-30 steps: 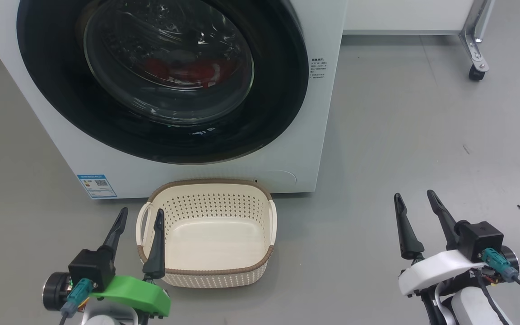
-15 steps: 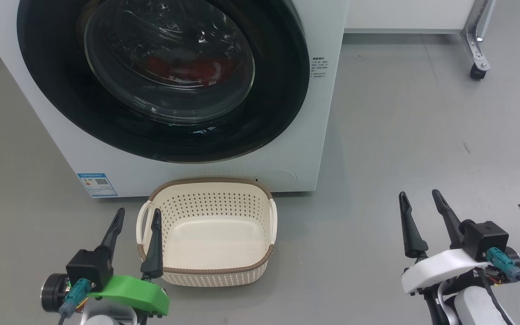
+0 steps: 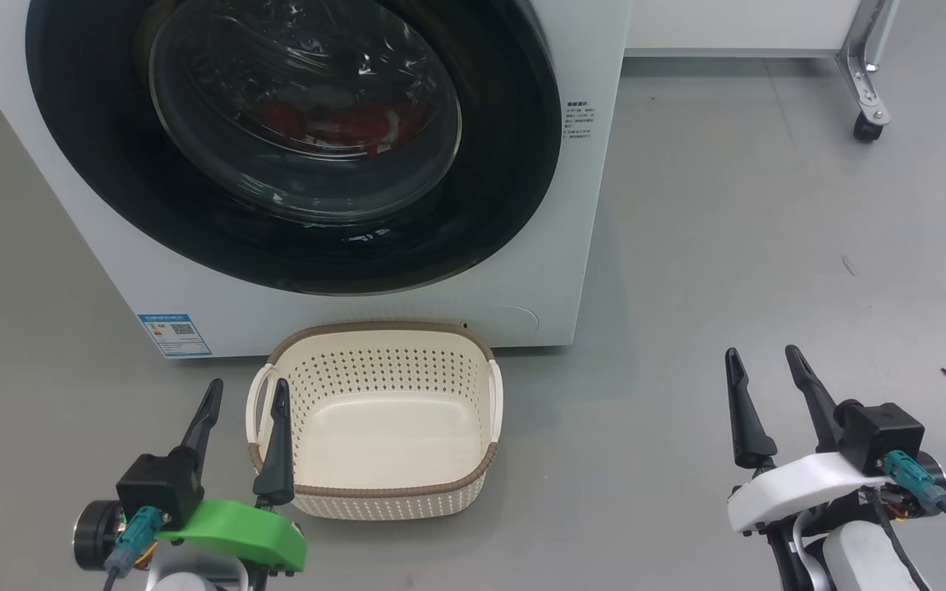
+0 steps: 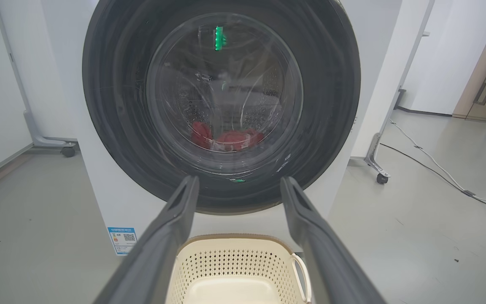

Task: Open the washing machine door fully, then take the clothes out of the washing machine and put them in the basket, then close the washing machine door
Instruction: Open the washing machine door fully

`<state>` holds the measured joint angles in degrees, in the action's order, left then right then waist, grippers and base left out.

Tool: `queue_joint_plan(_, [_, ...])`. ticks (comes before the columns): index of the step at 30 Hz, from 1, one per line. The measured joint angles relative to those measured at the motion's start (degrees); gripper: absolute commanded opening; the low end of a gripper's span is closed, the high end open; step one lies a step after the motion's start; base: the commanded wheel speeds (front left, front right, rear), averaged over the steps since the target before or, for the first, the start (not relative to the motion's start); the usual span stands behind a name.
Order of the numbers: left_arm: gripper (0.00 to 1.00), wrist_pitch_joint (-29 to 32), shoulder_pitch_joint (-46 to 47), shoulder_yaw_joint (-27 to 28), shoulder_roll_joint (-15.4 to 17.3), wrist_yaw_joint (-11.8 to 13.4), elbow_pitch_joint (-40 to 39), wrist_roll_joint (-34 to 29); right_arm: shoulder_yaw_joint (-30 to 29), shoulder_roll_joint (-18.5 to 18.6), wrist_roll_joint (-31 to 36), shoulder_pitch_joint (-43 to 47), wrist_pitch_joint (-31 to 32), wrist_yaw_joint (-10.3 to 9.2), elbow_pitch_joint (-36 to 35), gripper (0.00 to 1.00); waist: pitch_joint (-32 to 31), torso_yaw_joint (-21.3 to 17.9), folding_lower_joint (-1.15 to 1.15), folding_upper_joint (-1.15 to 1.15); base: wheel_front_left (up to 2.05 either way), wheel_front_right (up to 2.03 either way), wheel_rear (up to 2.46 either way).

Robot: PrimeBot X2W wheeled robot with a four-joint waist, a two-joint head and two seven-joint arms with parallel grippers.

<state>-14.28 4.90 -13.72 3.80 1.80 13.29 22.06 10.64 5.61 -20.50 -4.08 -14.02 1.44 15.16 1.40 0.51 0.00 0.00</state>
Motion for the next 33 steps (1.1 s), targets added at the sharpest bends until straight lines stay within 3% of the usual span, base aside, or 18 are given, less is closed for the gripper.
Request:
queue_joint_plan(10, [1.0, 0.0, -0.1, 0.4, -0.67, 0.0, 0.15, 0.0, -1.05, -0.25, 0.01, 0.16, 0.0, 0.02, 0.08, 1.0, 0.11, 0.12, 0.0, 0.0, 0.0, 0.0, 0.0])
queue_joint_plan(11, [1.0, 0.0, -0.12, 0.42, -0.67, 0.0, 0.15, 0.0, -1.05, -0.29, 0.05, 0.16, 0.0, 0.08, 0.09, 0.94, 0.13, 0.14, 0.0, 0.0, 0.0, 0.0, 0.0])
queue_joint_plan(12, [1.0, 0.0, -0.13, 0.44, -0.68, 0.0, 0.15, 0.0, -1.07, -0.32, 0.18, 0.17, 0.0, 0.21, 0.11, 0.27, 0.13, 0.16, 0.0, 0.0, 0.0, 0.0, 0.0])
queue_joint_plan(13, [1.0, 0.0, -0.14, 0.45, -0.68, 0.0, 0.15, 0.0, -1.07, -0.32, 0.26, 0.17, 0.0, 0.26, 0.19, 0.0, 0.13, 0.18, 0.0, 0.0, 0.0, 0.0, 0.0])
queue_joint_plan(33, [1.0, 0.0, -0.16, 0.46, -0.88, 0.0, -0.07, -0.42, -1.44, -0.63, 0.29, 0.16, 0.0, 2.03, 1.12, 0.0, 1.14, 0.87, 0.0, 0.0, 0.0, 0.0, 0.0])
